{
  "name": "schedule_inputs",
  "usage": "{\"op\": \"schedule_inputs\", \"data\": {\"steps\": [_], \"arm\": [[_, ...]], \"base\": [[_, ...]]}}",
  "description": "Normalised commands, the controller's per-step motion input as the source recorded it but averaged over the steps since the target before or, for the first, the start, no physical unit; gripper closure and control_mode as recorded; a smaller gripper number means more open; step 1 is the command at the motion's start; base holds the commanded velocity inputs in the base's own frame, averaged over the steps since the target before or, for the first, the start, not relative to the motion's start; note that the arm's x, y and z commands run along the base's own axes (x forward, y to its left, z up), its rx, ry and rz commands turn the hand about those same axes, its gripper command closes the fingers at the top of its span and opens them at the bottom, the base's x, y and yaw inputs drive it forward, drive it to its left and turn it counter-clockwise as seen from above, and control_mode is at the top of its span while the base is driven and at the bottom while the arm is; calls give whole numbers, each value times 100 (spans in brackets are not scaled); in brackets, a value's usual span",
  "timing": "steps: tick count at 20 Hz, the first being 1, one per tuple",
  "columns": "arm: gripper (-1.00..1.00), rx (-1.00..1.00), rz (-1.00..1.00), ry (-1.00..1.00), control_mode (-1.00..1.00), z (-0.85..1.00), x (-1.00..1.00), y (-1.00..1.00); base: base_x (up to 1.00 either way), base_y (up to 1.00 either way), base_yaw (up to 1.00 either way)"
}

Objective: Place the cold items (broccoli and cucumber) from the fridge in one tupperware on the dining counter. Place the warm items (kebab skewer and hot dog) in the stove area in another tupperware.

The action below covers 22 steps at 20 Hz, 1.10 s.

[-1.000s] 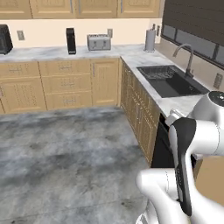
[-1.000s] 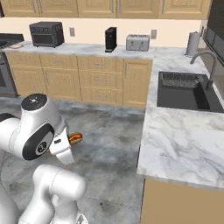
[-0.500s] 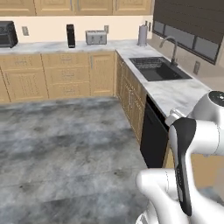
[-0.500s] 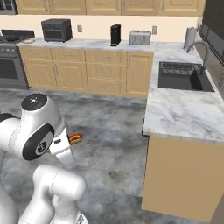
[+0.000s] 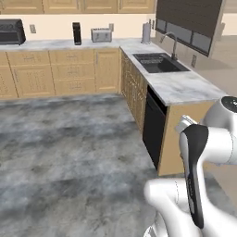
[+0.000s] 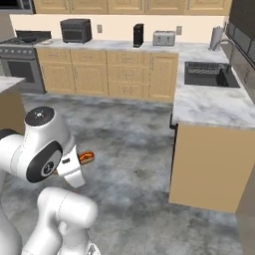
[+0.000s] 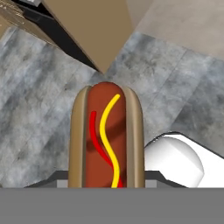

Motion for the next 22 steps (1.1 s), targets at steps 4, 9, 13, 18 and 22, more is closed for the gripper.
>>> {"op": "schedule_inputs", "data": {"steps": [4,9,13,18,22], "arm": [[100,0,0,0,100,0,0,0],[100,0,0,0,100,0,0,0],[100,0,0,0,100,0,0,0],[100,0,0,0,100,0,0,0],[100,0,0,0,100,0,0,0]], "base": [[-100,54,0],[-100,53,0],[-100,40,0],[-100,33,0],[-100,34,0]]}}
